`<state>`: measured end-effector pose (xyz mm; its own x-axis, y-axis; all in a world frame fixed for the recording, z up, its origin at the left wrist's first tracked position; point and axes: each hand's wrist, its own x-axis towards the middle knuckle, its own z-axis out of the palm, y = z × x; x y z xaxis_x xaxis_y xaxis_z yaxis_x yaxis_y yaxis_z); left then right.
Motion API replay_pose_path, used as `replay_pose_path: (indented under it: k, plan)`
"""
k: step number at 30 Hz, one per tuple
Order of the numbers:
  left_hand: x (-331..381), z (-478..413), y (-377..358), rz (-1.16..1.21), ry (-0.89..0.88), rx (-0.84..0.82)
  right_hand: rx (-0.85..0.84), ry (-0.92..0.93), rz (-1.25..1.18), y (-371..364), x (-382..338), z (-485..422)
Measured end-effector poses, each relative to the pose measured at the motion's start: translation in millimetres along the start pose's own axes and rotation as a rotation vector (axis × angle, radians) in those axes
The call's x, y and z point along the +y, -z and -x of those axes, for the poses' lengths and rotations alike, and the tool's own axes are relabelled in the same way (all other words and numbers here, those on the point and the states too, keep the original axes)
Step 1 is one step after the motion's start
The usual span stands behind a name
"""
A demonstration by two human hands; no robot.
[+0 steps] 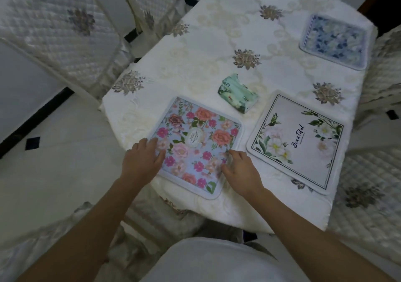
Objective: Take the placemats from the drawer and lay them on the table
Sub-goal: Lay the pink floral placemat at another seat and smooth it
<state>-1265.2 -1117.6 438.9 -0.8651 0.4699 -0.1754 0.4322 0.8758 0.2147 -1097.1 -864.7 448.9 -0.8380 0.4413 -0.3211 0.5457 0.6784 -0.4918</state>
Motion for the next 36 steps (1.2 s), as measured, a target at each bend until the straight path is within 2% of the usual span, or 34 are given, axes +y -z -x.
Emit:
replay_pose_path:
  k: [4, 8, 11, 16, 23, 28, 33, 36]
  plan:
    - [-9.7, -18.9, -5.6, 0.043, -0.005, -0.019, 0.082, -0.087, 0.011, -9.8, -0.5, -4.4]
    - [-9.3, -29.5, -4.3, 0.145, 0.026, 0.024, 0.043, -0.101, 0.006, -14.0, 0.4, -5.9]
    - [-8.5, -37.0, -1.4, 0.232, 0.055, 0.000, 0.060, -0.118, -0.080, -13.6, 1.5, -7.3]
    - [-18.3, -44.7, 2.7, 0.317, 0.122, -0.041, 0.067, -0.253, -0.300, -13.3, -3.0, -13.7]
    - [-33.5, -33.7, 3.5, 0.394, 0.122, -0.102, 0.034, -0.173, -0.327, -27.5, -15.5, -8.0]
    - [-38.2, -23.0, 7.4, 0.412, 0.121, -0.065, 0.014, -0.130, -0.310, -33.2, -16.0, 1.0]
    - [-37.6, -4.7, 5.1, 0.476, 0.147, -0.070, 0.078, -0.123, -0.343, -31.7, -14.0, 12.1]
    - [-31.9, 8.1, 5.9, 0.624, 0.182, -0.121, 0.120, -0.088, -0.373, -25.5, -7.9, 16.6]
